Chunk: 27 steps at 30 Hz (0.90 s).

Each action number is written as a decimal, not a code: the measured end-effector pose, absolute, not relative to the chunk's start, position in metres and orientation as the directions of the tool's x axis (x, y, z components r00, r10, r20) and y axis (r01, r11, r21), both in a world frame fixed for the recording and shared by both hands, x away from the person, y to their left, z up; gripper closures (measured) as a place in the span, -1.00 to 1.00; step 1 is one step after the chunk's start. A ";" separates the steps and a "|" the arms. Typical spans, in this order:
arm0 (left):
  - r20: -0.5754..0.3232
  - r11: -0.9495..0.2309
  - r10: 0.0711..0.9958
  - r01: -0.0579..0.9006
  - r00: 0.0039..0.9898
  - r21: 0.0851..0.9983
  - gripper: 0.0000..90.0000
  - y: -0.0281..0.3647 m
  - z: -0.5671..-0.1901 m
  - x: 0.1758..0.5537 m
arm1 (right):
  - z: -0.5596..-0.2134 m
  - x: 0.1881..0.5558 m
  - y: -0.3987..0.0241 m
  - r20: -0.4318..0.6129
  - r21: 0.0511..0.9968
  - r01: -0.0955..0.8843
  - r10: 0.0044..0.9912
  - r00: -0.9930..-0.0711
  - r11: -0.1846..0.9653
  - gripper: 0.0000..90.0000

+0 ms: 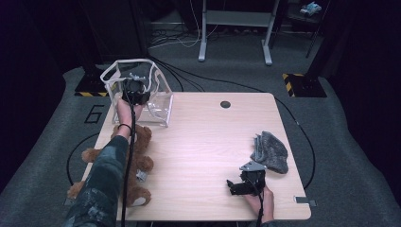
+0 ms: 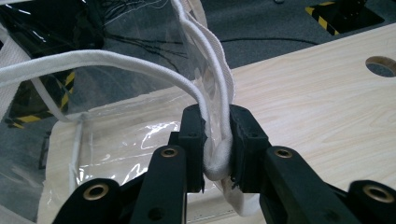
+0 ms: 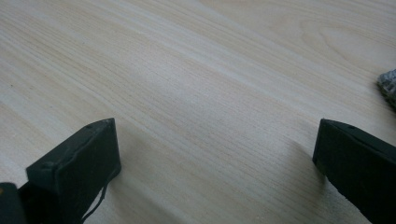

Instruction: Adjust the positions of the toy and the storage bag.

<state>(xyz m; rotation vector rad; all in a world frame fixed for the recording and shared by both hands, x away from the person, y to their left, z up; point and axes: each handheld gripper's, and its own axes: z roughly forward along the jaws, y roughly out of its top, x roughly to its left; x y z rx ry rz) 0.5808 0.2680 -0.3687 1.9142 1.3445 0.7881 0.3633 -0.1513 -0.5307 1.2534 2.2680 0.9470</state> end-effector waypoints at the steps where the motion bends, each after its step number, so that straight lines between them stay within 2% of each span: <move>1: 0.088 -0.249 0.949 0.549 0.302 0.797 0.73 0.269 -0.369 0.581 | -0.531 0.363 -0.151 -0.007 0.713 0.592 0.848 -0.530 0.376 -1.00; 27: 0.067 -0.307 0.901 0.520 0.430 0.797 0.76 0.248 -0.366 0.586 | -0.531 0.363 -0.151 -0.010 0.713 0.591 0.848 -0.530 0.378 -1.00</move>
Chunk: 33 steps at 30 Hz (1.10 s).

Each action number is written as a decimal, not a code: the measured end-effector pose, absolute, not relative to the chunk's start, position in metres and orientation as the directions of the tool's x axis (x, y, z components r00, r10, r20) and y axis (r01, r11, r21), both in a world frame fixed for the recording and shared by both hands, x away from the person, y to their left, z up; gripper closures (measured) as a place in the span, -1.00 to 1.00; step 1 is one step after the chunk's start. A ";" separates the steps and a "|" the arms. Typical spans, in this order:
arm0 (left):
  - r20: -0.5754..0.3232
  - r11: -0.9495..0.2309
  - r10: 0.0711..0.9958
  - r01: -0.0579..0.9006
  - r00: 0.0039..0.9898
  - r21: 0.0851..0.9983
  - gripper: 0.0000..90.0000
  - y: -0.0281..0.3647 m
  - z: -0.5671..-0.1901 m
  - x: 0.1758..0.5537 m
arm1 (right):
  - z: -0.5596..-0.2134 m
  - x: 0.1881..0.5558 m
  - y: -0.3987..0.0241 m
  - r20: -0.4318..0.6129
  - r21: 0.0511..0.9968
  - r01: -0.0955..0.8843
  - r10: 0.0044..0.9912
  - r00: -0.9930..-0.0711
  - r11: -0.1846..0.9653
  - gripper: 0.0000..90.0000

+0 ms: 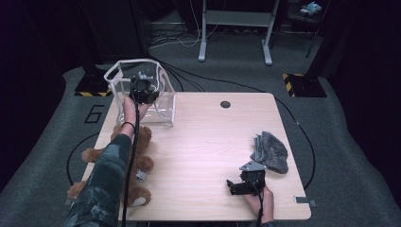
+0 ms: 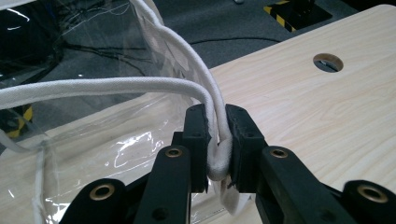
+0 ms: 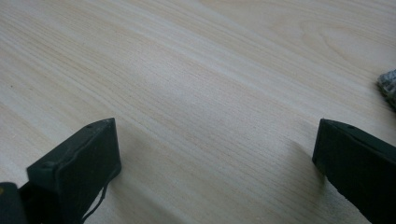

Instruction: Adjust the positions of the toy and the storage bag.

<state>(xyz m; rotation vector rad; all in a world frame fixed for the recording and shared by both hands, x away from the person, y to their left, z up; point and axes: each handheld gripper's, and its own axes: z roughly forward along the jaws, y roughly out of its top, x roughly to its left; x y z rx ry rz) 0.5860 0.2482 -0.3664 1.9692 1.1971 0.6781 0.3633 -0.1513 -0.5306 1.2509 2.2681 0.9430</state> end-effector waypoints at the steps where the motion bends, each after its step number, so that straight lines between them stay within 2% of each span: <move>1: 0.065 -0.322 0.891 0.524 0.449 0.789 0.76 0.247 -0.366 0.586 | -0.531 0.363 -0.151 -0.010 0.713 0.591 0.848 -0.530 0.378 -1.00; 33: 0.009 -0.372 0.805 0.494 0.593 0.786 0.76 0.191 -0.366 0.578 | -0.531 0.363 -0.150 -0.001 0.715 0.596 0.852 -0.523 0.366 -1.00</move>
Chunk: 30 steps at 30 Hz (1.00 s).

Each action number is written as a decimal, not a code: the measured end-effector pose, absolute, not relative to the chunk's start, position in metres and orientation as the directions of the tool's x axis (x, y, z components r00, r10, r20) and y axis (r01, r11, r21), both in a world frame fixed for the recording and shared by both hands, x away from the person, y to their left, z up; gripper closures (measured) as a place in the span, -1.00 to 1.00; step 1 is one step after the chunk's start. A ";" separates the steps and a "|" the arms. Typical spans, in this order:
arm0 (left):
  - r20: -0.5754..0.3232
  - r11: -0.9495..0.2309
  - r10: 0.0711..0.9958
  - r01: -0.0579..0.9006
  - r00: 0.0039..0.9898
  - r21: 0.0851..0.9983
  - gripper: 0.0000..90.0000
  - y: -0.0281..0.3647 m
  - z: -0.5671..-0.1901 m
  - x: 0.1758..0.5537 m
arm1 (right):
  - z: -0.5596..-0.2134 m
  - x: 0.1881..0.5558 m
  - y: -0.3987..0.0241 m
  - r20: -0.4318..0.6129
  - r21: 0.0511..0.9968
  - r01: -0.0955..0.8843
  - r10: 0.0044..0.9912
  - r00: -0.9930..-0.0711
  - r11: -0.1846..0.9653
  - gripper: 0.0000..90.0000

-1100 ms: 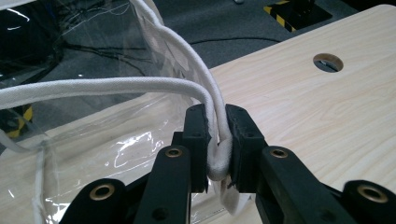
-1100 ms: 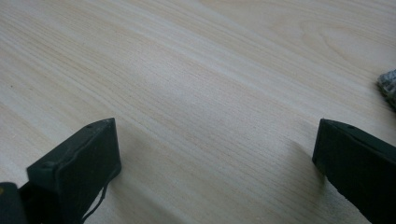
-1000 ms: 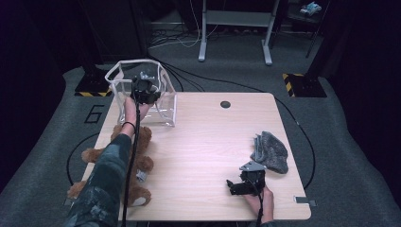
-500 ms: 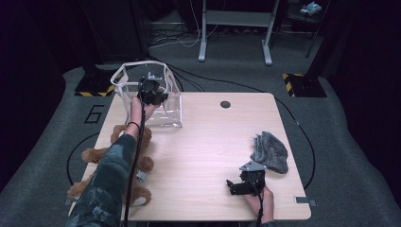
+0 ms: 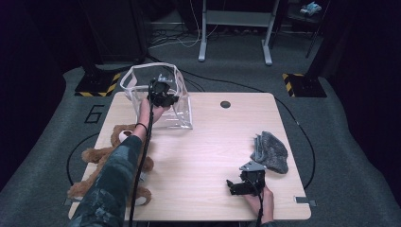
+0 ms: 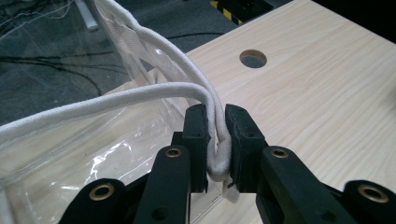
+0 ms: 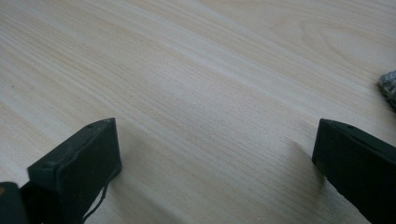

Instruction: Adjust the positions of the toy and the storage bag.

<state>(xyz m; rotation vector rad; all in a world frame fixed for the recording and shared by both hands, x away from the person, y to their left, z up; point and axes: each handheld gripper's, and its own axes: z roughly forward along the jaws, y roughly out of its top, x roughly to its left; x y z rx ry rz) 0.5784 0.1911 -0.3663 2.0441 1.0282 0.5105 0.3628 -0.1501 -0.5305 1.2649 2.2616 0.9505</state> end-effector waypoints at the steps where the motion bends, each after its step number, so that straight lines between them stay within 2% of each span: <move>1: 0.015 -0.383 0.803 0.496 0.596 0.779 0.76 0.191 -0.366 0.578 | -0.531 0.363 -0.150 -0.002 0.716 0.596 0.854 -0.520 0.364 -1.00; 12: -0.004 -0.359 0.809 0.499 0.588 0.789 0.75 0.181 -0.367 0.574 | -0.531 0.363 -0.150 0.001 0.716 0.599 0.858 -0.514 0.358 -1.00; 30: -0.011 -0.383 0.791 0.509 0.611 0.771 0.75 0.152 -0.363 0.566 | -0.530 0.363 -0.150 0.002 0.715 0.599 0.855 -0.518 0.361 -0.99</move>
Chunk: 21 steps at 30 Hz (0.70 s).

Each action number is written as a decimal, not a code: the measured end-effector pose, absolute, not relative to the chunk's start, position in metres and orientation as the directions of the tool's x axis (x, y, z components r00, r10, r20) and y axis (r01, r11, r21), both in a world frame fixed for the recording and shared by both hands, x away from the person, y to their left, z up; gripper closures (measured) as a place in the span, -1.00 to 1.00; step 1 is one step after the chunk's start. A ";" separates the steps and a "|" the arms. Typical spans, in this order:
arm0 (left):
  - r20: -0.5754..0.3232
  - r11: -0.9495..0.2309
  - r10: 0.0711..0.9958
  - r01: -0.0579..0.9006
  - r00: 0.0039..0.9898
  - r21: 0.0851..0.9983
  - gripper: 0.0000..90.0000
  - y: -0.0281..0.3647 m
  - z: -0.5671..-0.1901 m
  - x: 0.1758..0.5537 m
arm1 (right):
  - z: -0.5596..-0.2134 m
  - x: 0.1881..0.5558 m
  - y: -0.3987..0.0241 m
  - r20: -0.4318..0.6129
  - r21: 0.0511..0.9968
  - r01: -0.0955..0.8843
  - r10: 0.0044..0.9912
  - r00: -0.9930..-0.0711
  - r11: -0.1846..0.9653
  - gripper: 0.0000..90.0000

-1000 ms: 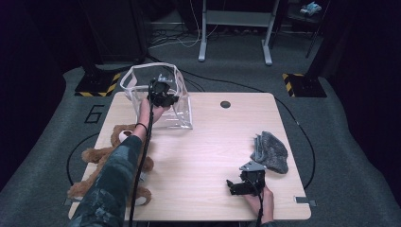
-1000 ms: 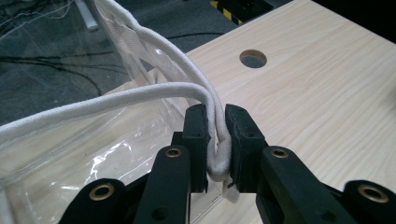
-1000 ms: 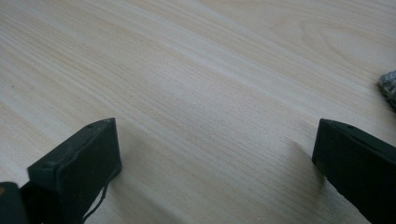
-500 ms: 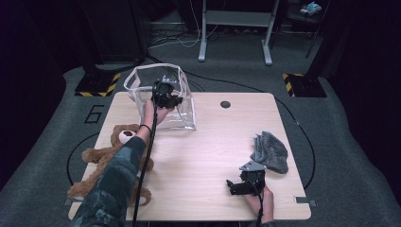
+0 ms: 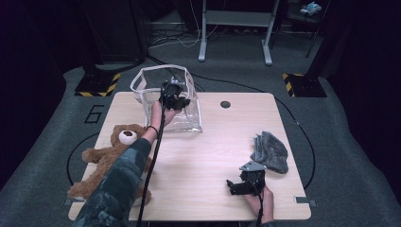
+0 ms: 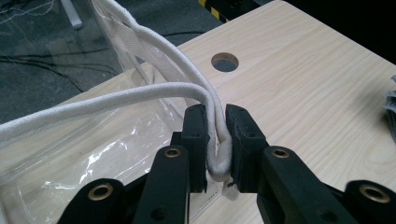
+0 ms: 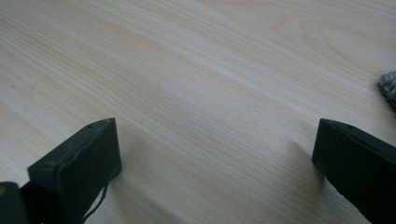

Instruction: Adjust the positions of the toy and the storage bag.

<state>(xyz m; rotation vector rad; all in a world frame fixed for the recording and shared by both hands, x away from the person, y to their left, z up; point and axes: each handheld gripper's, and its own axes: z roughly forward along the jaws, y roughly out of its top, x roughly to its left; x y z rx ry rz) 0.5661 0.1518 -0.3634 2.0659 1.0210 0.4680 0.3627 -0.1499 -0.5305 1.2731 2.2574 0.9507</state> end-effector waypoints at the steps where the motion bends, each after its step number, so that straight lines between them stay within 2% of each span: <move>1: -0.009 -0.388 0.787 0.505 0.617 0.771 0.74 0.150 -0.363 0.566 | -0.530 0.363 -0.150 0.002 0.715 0.599 0.855 -0.518 0.361 -0.99; 21: -0.025 -0.384 0.769 0.493 0.638 0.781 0.74 0.109 -0.365 0.548 | -0.531 0.363 -0.150 0.000 0.715 0.597 0.854 -0.520 0.363 -0.99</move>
